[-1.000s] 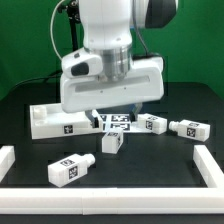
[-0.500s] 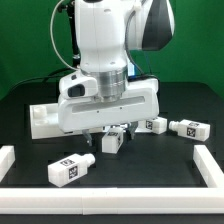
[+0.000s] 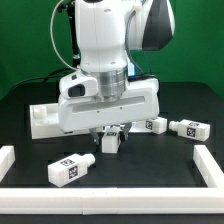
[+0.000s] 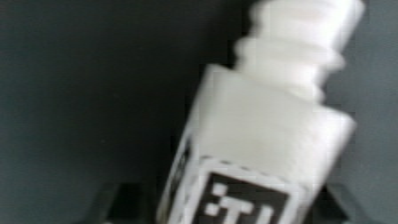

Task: Assemble one leg

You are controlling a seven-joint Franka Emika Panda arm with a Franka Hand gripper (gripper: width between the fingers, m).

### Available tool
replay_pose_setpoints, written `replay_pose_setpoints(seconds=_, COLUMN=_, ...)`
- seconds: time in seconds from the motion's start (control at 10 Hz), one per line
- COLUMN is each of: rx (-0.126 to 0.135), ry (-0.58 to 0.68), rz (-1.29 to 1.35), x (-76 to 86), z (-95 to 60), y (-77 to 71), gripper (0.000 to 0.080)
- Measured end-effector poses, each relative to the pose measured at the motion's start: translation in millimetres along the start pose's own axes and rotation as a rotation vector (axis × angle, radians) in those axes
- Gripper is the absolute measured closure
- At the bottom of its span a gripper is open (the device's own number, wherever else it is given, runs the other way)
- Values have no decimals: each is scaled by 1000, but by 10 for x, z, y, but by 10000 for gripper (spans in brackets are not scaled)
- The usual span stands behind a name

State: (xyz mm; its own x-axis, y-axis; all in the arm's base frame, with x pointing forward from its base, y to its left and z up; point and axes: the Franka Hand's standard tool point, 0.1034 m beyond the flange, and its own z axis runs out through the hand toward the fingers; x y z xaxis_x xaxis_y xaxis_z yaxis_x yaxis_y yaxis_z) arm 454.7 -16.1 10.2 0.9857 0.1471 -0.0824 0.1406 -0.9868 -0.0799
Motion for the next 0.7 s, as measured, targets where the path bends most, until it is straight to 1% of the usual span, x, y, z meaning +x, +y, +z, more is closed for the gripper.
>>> replay_pose_setpoints(seconds=0.1, rx=0, ry=-10, rz=14, x=-158, z=-43, y=-85, gripper=515)
replay_pose_setpoints(seconds=0.2, rx=0, ry=-22, rz=18, x=-363, z=-92, y=-161, gripper=515)
replay_pose_setpoints(seconds=0.3, rx=-1, ry=-25, rz=21, x=-533, z=-169, y=-206, gripper=515)
replay_pose_setpoints(seconds=0.4, rx=-6, ry=-11, rz=25, x=-621, z=-263, y=-221, gripper=515)
replay_pose_setpoints(seconds=0.5, rx=-14, ry=13, rz=22, x=-583, z=-275, y=-206, gripper=515)
replay_pose_setpoints(seconds=0.7, rx=-13, ry=8, rz=23, x=-595, z=-256, y=-207, gripper=515)
